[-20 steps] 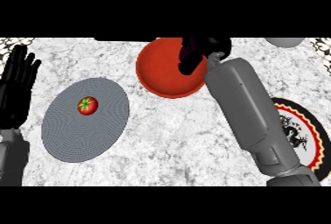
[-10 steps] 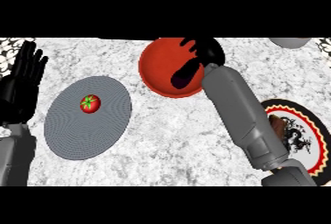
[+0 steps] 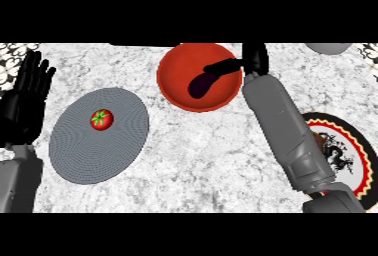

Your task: Pick the eggplant from the plate and place it in the bowl

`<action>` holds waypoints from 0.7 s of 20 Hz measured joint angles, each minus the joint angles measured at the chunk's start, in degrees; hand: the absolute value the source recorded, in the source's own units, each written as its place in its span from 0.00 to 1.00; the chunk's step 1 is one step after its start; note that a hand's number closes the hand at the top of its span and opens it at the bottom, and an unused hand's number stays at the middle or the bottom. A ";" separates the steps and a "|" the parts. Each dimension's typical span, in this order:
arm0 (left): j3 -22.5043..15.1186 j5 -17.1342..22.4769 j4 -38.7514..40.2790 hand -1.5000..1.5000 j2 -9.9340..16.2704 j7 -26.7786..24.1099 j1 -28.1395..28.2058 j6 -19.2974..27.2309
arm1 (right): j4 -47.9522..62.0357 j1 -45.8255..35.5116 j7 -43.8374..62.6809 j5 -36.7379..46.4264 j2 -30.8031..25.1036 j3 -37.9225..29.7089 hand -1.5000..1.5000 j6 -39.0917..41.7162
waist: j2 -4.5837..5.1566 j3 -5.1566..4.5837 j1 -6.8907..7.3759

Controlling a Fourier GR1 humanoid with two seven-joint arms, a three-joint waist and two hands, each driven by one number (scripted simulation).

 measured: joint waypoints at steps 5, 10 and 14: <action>1.67 1.44 0.06 0.50 1.43 0.00 1.00 -1.48 | -0.28 1.36 -4.10 -3.88 -3.47 -4.93 0.00 -3.54 | -0.21 -0.02 -0.72; 1.95 0.75 0.63 0.50 1.57 -0.16 1.03 -0.83 | -2.75 5.81 -8.62 -9.35 -8.09 -9.16 0.00 -0.49 | -0.48 -0.02 -1.57; 1.89 0.82 0.00 0.50 1.35 -0.29 1.81 -1.01 | -3.92 9.47 -12.70 -13.81 -13.06 -12.25 0.00 4.77 | -0.56 -0.02 -1.74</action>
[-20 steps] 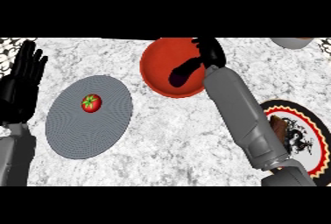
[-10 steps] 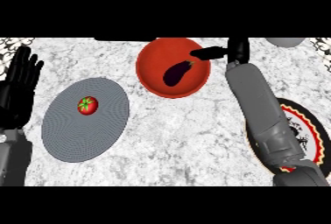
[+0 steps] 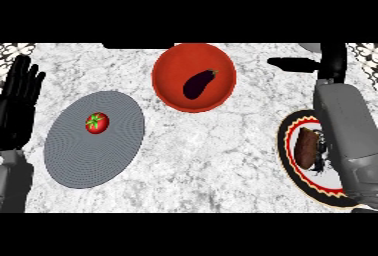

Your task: Pick the eggplant from the plate and place it in the bowl

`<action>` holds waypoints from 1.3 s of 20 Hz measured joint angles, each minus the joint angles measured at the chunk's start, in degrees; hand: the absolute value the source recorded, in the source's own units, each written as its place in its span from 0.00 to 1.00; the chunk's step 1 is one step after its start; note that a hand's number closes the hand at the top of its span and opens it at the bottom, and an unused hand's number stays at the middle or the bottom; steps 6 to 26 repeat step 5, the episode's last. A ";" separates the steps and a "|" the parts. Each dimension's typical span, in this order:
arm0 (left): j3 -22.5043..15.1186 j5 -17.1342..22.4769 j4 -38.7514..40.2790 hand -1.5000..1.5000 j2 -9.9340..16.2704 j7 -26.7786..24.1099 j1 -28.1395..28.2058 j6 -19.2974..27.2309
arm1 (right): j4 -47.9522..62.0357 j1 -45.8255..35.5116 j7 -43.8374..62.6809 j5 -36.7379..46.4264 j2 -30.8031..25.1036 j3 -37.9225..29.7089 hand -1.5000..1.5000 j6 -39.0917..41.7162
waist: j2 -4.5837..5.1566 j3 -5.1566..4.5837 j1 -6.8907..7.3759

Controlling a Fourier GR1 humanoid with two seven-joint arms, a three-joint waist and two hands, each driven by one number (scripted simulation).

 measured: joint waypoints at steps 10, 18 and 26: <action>-0.05 0.01 -0.06 0.50 -0.28 0.22 -0.10 0.13 | -1.27 5.97 -5.22 -4.99 -5.82 -2.90 0.00 7.99 | -0.05 0.00 -0.26; -0.05 0.01 -0.06 0.50 -0.28 0.22 -0.10 0.13 | -1.27 5.97 -5.22 -4.99 -5.82 -2.90 0.00 7.99 | -0.05 0.00 -0.26; -0.05 0.01 -0.06 0.50 -0.28 0.22 -0.10 0.13 | -1.27 5.97 -5.22 -4.99 -5.82 -2.90 0.00 7.99 | -0.05 0.00 -0.26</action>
